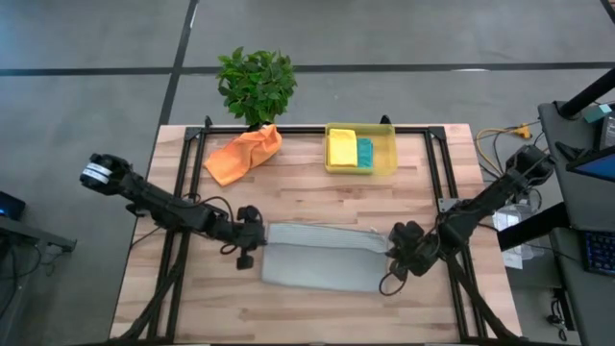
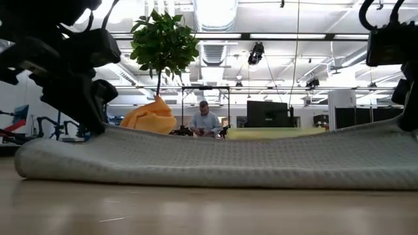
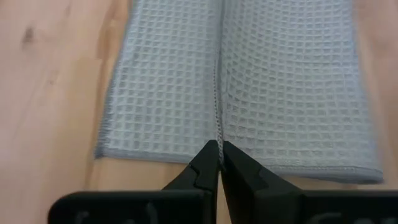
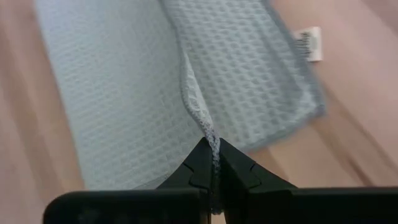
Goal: Fold microfiber towels
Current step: Fold the gray microfiber towel
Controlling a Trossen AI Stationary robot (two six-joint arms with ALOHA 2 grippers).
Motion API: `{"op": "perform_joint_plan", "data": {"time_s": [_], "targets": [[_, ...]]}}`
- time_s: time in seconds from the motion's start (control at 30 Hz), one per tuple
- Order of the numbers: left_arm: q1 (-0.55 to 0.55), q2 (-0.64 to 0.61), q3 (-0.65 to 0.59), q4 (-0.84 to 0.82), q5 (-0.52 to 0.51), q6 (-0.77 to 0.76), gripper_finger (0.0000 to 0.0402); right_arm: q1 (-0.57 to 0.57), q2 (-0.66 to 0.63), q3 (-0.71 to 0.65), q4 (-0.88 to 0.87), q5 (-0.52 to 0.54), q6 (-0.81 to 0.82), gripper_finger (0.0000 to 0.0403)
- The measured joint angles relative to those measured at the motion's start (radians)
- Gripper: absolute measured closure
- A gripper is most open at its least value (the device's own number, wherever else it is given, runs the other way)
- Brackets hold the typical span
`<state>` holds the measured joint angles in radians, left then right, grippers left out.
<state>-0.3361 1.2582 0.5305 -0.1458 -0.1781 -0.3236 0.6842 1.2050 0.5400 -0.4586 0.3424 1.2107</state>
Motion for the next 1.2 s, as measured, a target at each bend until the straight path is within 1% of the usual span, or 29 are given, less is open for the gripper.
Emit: {"op": "perform_joint_plan", "data": {"time_s": [0.23,0.6,0.7,0.93,1.2], "targets": [[0.048,-0.002,-0.012,0.012,-0.014,0.045,0.0402,-0.029,0.000,0.000,-0.045,0.000,0.012,0.0394],[0.145,-0.002,-0.020,0.025,-0.043,0.055,0.0402,-0.074,0.001,-0.002,-0.096,0.013,0.011,0.0394],[0.162,-0.002,-0.020,0.047,-0.044,0.093,0.0402,-0.085,0.001,-0.002,-0.097,0.021,0.011,0.0394],[0.179,0.006,-0.021,0.056,-0.044,0.102,0.0402,-0.121,0.001,-0.002,-0.111,0.025,0.012,0.0394],[0.179,0.051,-0.024,0.056,-0.044,0.101,0.0402,-0.154,0.001,-0.002,-0.143,0.025,0.021,0.0394]]}}
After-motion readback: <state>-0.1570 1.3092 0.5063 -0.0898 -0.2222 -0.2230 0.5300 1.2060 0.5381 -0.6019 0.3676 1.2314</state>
